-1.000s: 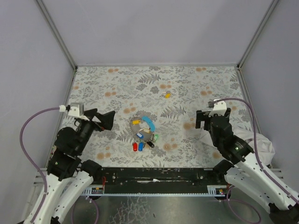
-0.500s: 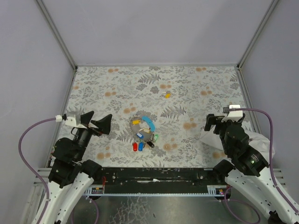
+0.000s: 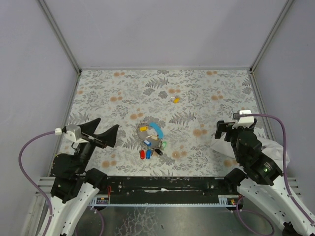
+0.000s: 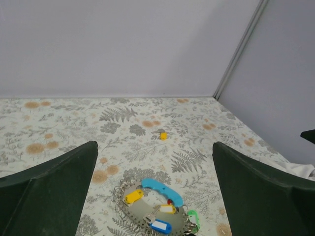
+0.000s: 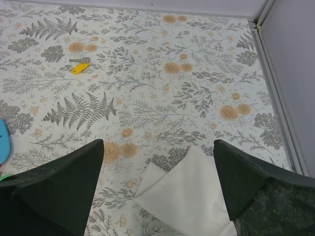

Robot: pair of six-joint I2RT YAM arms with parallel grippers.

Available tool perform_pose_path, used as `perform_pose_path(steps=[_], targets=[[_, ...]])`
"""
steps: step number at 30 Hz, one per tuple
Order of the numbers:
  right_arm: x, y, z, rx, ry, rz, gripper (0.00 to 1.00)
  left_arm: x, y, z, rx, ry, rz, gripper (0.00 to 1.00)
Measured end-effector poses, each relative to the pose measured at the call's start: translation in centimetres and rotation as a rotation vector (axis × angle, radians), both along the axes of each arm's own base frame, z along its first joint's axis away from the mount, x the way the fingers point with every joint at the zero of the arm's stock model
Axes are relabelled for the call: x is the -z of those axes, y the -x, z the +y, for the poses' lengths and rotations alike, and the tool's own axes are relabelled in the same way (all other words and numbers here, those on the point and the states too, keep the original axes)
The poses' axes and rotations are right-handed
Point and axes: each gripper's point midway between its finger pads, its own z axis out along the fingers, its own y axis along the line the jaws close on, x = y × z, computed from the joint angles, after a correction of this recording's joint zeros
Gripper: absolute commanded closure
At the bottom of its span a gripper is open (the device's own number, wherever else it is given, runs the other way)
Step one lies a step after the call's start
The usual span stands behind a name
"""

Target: Put the keys on the keyring

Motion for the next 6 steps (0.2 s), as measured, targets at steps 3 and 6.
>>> perform_pose_path(steps=[3, 6], targets=[[0.00, -0.02, 0.01, -0.002, 0.005, 0.000, 0.01, -0.72, 0.66, 0.00, 0.015, 0.013, -0.039, 0.00], [0.10, -0.07, 0.08, -0.006, 0.012, 0.005, 0.01, -0.98, 0.84, -0.18, 0.028, 0.013, -0.051, 0.00]])
